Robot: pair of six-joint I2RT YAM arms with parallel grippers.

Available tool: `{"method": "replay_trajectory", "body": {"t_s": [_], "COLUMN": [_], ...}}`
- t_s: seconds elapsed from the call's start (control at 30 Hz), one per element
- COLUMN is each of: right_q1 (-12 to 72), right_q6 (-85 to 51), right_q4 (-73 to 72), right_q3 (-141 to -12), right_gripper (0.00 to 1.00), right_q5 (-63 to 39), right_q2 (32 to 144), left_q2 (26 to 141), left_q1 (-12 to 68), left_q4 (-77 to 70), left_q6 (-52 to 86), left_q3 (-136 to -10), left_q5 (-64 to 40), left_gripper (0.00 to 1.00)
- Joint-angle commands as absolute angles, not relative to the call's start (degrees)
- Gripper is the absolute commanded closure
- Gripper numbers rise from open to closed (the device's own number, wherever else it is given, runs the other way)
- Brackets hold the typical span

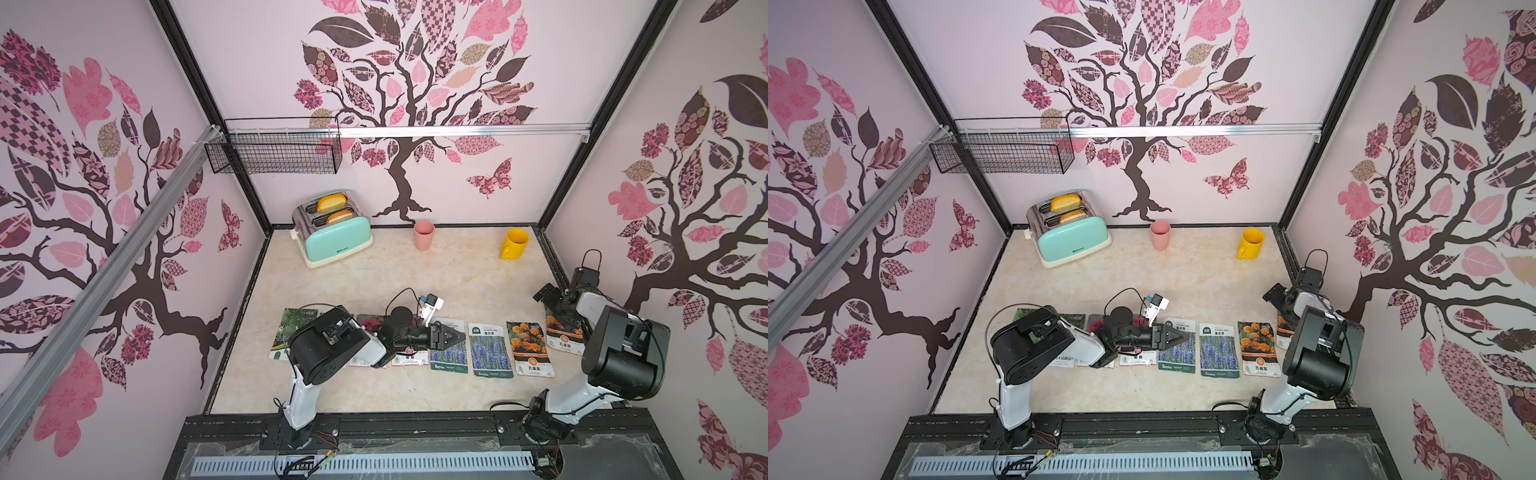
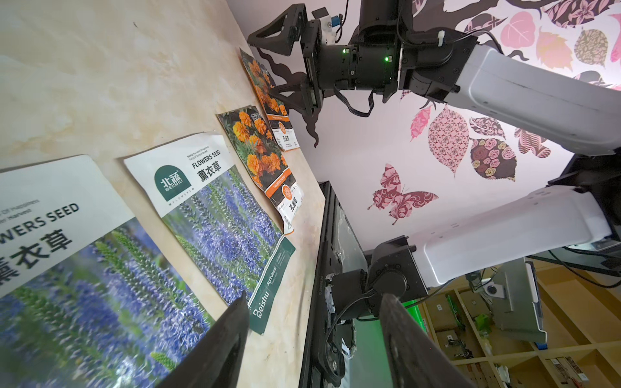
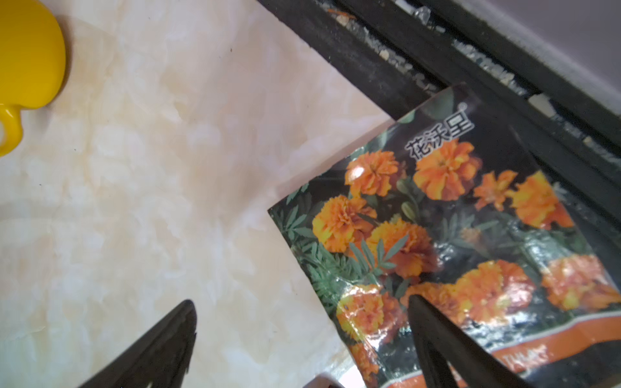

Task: Arrange the seed packets in a row
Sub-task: Place the seed packet at the center of the board, then adjust the seed packet at the corner of the board.

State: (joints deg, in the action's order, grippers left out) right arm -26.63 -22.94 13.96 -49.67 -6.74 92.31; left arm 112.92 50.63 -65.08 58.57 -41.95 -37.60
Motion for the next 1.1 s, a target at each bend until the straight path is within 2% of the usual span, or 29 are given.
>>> {"method": "replay_trajectory", "body": {"t_s": [0.0,0.37,0.6,0.77,1.07], "right_q1": [-26.3,-26.6,-26.9,-26.8,-26.8], "right_q6": [-24.3,-22.3,-22.7,-23.5,-25.0], "right_q4": [14.5,20.6,19.9,18.0,13.1], "right_q3": [-47.2,-42.8,-41.6,-45.7,-52.7], "right_gripper": [0.01,0.0,0.01,0.01,0.0], "right_q5": [-8.5,-3.4,-7.0,-8.6,-2.4], "right_q2": [90.1,79.9,74.8,78.4,90.3], "left_q2": [112.5,108.5,107.3,108.6,112.4], "left_q1": [50.8,51.5,52.0,52.3,52.6], "left_q4": [-66.6,-66.7,-65.7,-64.6,-65.2], "left_q6": [58.3,57.1,55.9,55.5,56.4], "left_q3": [-42.2,-39.5,-39.2,-40.5,-42.5], "left_q5": [-37.7,-37.3,-37.4,-37.6,-37.6], "left_gripper": [0.36,0.36,0.36,0.36,0.36]}}
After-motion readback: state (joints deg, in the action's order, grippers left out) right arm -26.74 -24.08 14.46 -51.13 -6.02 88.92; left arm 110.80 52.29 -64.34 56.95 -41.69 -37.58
